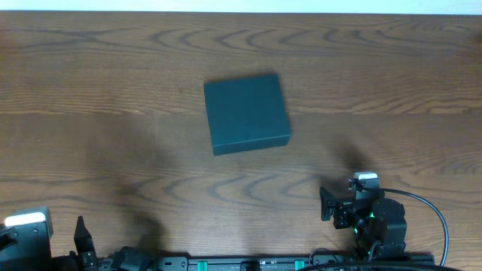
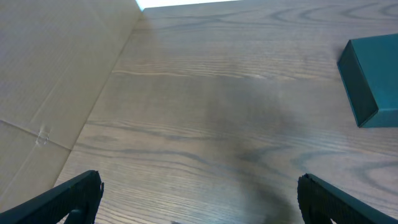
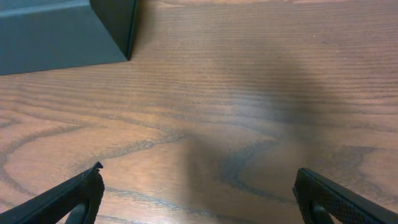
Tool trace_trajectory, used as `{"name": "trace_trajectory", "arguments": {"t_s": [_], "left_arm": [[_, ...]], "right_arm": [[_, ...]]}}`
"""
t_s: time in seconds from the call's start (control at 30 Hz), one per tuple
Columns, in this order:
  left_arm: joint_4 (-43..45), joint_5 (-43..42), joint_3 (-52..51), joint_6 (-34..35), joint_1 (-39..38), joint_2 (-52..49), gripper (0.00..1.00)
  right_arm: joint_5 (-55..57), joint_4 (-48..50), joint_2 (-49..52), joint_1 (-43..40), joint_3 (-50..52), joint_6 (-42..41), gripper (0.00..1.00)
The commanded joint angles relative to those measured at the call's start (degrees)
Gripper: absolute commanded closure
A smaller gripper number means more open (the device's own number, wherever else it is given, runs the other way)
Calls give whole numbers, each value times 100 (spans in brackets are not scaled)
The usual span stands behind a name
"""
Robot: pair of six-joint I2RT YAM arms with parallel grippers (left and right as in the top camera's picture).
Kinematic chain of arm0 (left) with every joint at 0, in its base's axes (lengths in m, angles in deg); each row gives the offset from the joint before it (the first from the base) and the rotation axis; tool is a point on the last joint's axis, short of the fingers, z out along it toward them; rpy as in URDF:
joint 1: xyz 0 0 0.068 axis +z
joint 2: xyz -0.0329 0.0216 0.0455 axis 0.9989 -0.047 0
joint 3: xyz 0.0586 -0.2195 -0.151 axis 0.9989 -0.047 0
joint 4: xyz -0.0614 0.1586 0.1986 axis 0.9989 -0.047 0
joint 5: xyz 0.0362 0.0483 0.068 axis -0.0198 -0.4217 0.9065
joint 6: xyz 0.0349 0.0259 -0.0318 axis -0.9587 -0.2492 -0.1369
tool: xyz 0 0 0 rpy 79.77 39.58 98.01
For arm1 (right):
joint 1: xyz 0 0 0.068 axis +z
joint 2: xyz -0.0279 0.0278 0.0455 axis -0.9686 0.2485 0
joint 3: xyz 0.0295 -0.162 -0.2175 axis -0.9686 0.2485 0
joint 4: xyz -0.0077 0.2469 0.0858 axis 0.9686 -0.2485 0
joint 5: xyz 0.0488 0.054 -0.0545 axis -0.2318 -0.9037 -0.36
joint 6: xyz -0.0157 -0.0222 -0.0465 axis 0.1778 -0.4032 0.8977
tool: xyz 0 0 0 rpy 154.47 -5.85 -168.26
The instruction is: Pack container
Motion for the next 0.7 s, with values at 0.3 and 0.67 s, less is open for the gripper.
{"name": "trace_trajectory", "arguments": {"t_s": [0.3,0.67], "left_arm": [[4,31,2,55,15,-15,2],[660,-319,-323,59,457,326,2]], "right_arm": [[35,-11,-46,-28,37,37,1],[35,-11,-46,-28,37,37,1]]}}
